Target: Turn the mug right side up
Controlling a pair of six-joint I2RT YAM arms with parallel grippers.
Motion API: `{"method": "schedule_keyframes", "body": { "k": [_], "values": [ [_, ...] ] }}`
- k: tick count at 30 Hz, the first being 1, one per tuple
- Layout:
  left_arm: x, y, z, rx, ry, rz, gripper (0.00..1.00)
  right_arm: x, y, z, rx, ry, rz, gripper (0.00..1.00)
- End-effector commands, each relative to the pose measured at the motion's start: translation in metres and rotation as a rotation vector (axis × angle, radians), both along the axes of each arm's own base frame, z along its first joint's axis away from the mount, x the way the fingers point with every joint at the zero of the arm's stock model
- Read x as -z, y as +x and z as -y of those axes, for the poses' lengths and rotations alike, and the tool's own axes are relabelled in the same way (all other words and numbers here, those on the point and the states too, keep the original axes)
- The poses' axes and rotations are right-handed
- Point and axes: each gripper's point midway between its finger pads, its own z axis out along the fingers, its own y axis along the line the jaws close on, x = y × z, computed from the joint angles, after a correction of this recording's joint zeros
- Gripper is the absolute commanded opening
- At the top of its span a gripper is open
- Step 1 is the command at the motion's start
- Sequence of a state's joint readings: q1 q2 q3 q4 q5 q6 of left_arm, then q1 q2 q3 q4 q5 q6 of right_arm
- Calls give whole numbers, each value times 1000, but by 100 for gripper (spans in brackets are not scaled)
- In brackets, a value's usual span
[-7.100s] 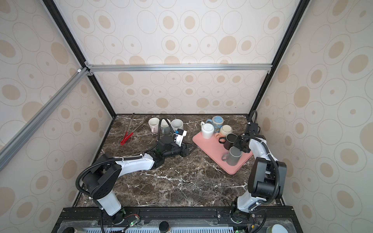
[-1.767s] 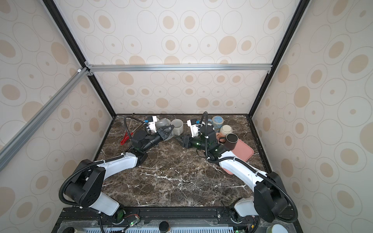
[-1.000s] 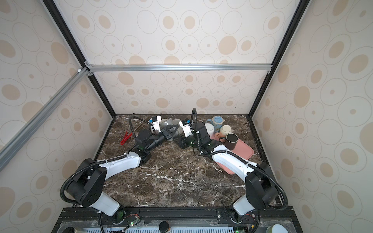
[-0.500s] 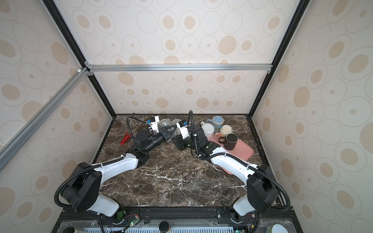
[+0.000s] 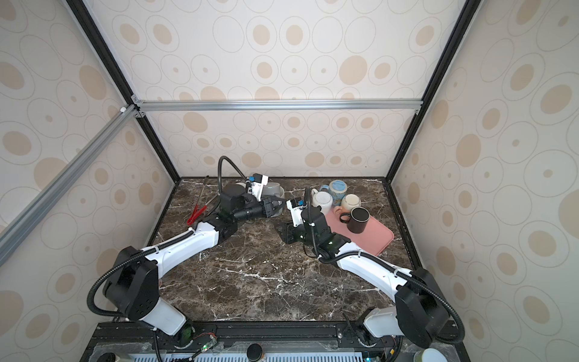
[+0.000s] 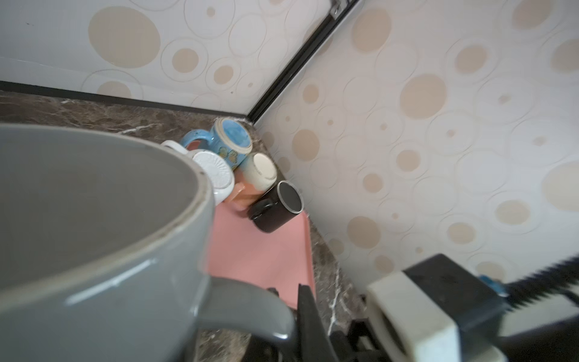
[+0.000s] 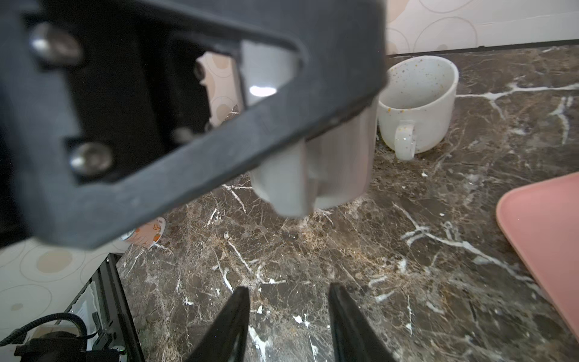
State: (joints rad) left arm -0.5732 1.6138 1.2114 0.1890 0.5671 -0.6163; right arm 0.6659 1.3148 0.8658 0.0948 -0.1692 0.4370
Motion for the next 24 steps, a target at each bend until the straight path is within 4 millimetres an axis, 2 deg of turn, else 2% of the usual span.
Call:
{"method": "schedule_keyframes", "body": {
  "k": [1,5,8,12,14,17,19,21,24],
  "values": [
    [23,-12,-3,128,294,86,0,-2,6,49,198,-39,-33,45],
    [41,-18,11,197,381,135,0,1,13,96,322,21,-94,45],
    [41,-26,27,253,401,185,0,-2,17,111,345,53,-113,45],
    [47,-29,46,329,462,216,0,-14,26,116,302,71,-108,47],
    [50,-28,59,362,487,244,0,-13,35,135,348,52,-139,48],
    [52,-29,91,449,435,290,0,-7,55,180,452,82,-230,48],
    [52,-28,117,492,368,330,0,-7,66,200,482,114,-267,48],
    [46,-28,146,536,260,360,0,-7,76,215,502,126,-287,48],
    [47,-23,184,564,130,382,0,-3,86,231,531,111,-312,48]
  ]
}}
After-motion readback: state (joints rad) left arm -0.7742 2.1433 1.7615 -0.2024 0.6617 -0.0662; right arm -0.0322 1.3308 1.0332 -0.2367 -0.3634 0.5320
